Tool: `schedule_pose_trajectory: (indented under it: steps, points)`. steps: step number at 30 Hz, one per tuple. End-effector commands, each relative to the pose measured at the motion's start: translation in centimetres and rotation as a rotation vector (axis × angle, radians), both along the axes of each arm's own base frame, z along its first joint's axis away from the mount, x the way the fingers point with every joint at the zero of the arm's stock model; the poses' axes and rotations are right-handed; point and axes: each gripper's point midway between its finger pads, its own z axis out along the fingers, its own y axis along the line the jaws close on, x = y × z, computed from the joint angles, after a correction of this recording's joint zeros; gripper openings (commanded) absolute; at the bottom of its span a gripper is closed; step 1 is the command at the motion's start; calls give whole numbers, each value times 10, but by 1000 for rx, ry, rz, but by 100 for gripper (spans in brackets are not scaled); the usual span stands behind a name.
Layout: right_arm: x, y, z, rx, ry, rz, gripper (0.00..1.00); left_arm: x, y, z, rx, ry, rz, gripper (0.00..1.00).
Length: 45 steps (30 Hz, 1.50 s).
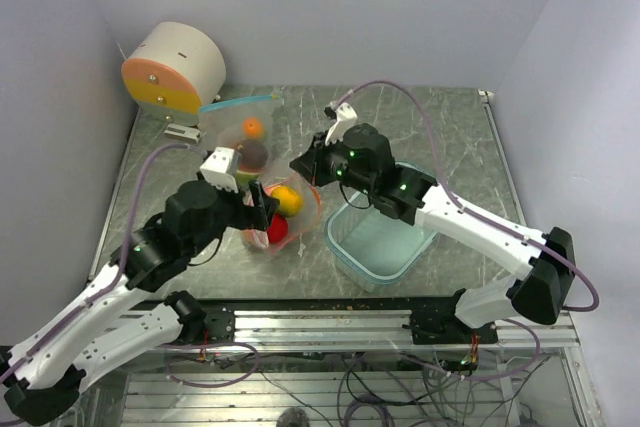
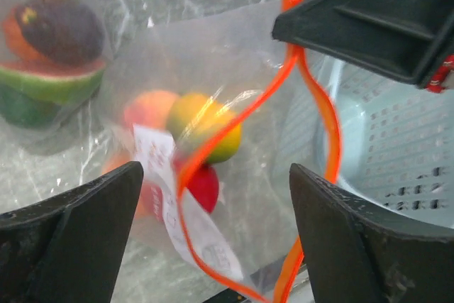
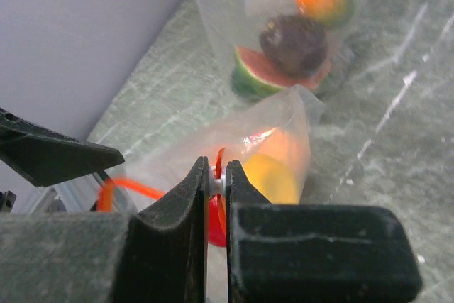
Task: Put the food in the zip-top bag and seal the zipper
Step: Zip the zipper food storage bag at the center of the board.
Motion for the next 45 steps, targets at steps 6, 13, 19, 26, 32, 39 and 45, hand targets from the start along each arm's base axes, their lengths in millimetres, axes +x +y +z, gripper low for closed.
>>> schedule_pose_trajectory:
  steps: [6, 13, 19, 26, 32, 39, 45]
  points:
    - [-13, 16, 108, 120, -231, 213, 0, -40, 52, 106, 39, -302, -71, 99]
    - [-27, 25, 129, 127, -271, 514, 0, -70, 89, 149, 37, -582, -76, 100]
    - [-51, 36, 127, 110, -296, 798, 0, -71, 78, 152, 165, -697, -180, 97]
    - [-72, 35, 122, 92, -334, 987, 0, -63, 39, 139, 273, -713, -368, 94]
    - [-86, 30, 122, 107, -361, 1070, 0, -67, 16, 119, 320, -724, -518, 93]
    - [-103, 23, 119, 149, -375, 1152, 0, -74, -7, 109, 283, -745, -637, 93]
    - [-112, 20, 116, 161, -380, 1187, 0, -61, -24, 106, 252, -731, -638, 92]
